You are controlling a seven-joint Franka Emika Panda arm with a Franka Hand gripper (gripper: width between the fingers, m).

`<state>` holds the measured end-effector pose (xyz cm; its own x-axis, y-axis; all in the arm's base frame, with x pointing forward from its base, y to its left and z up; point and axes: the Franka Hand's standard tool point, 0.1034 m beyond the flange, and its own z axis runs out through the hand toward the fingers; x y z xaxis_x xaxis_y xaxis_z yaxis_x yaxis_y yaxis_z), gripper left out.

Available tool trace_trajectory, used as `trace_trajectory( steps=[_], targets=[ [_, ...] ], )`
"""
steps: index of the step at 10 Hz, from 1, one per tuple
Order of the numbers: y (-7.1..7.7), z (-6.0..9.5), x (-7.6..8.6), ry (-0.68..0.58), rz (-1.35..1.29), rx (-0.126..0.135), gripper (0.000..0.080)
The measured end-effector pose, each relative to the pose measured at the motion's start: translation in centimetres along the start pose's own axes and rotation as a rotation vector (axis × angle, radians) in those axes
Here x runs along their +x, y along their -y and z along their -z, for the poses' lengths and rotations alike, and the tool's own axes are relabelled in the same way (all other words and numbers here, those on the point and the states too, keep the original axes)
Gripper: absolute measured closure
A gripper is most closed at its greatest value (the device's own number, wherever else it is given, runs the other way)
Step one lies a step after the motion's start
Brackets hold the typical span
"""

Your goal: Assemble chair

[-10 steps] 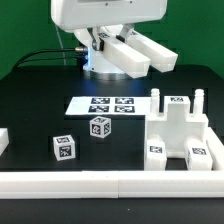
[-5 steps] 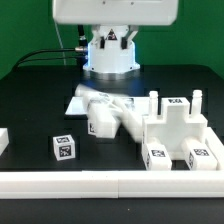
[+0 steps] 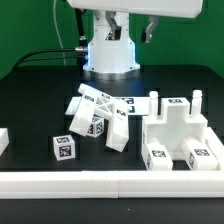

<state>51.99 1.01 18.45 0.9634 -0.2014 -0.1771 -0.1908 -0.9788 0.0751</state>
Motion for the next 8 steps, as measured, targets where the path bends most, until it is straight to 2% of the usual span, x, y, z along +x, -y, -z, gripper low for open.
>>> trace_trajectory(
  steps=[1,2,3,5,6,8],
  targets=[
    [-0.2,-0.2,0.0,-0.001,0.024,0.000,0.0315],
    [-1.8,-1.2,-0.3,-0.001,0.070,0.002,0.0187],
    [-3.5,-2.4,-0.6,0.007,0.074,0.002,0.0187],
    [-6.0,-5.1,-0.2,-0.011,0.227,-0.002,0.0153],
    [-6.6,-6.0,-0.1,-0.017,0.318,-0.005,0.0153],
    [-6.5,-6.0,0.0,-0.016,0.450,-0.007,0.0151]
  ],
)
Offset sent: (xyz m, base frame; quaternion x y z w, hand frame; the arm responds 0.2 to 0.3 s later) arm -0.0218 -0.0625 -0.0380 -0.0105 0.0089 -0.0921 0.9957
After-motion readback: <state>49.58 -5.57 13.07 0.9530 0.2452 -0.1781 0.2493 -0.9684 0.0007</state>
